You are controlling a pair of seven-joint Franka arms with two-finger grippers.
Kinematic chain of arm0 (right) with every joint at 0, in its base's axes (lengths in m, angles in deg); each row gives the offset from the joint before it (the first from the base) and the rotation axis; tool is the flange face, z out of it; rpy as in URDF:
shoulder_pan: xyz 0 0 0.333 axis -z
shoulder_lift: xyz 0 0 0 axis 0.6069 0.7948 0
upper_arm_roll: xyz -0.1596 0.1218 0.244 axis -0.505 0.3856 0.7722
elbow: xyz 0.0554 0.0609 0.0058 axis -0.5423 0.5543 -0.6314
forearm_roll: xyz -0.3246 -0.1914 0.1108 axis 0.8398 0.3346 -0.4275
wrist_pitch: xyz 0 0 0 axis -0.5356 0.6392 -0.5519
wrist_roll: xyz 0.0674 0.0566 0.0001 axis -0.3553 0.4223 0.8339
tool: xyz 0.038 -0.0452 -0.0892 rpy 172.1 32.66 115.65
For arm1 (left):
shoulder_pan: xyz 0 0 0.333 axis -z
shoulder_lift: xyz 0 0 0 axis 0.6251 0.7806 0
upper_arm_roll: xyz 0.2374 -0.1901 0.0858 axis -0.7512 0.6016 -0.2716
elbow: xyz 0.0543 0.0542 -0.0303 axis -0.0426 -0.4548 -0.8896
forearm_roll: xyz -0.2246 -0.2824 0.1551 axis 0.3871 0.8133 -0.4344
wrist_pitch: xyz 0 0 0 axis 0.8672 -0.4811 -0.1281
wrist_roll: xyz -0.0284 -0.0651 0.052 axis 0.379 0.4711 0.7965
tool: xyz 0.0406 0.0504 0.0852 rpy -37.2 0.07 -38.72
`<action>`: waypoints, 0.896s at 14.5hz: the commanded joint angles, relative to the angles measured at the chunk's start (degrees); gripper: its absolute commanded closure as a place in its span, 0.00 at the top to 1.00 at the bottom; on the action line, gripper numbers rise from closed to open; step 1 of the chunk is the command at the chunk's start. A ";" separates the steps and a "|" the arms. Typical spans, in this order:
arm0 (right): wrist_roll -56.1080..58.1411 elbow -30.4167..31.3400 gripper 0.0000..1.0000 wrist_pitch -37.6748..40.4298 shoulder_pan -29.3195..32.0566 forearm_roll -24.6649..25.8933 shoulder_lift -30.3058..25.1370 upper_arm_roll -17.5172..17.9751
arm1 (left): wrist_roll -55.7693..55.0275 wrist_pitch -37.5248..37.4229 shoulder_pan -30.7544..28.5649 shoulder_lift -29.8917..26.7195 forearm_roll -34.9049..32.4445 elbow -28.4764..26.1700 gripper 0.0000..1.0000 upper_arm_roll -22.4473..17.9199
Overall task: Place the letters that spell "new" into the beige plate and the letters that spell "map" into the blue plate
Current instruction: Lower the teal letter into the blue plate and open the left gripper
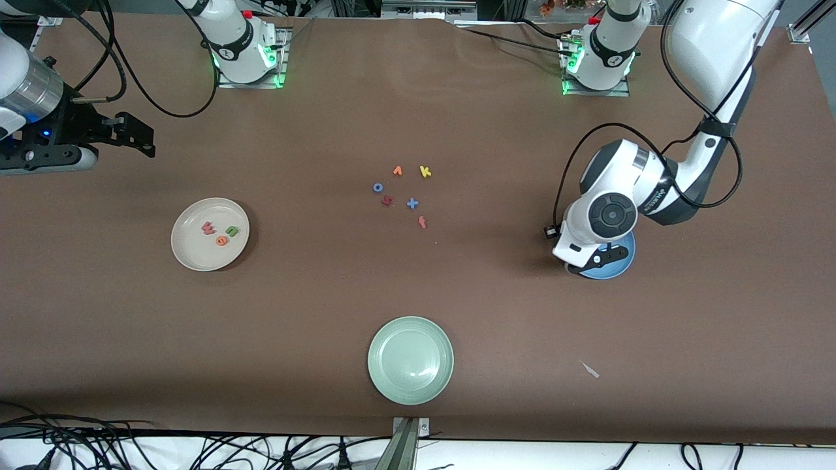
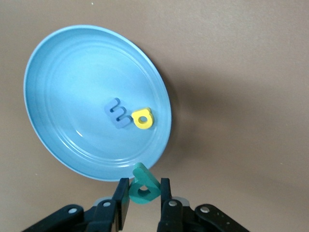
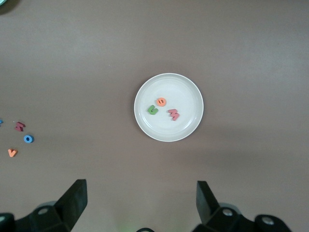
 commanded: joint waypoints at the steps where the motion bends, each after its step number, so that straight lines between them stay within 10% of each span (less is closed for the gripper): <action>1: -0.01 -0.68 1.00 0.56 0.70 -0.99 0.16 0.34 | 1.46 -0.82 -0.55 -0.58 -1.92 -0.57 0.00 0.54; 11: -0.01 -0.68 1.00 0.47 0.70 -0.99 0.07 0.34 | 1.54 4.70 -5.47 4.16 -9.83 -2.77 0.01 0.54; 13: 0.08 -0.68 1.00 0.30 0.70 -0.99 0.16 0.34 | 1.54 4.81 -6.53 4.26 -9.92 -2.86 0.56 0.63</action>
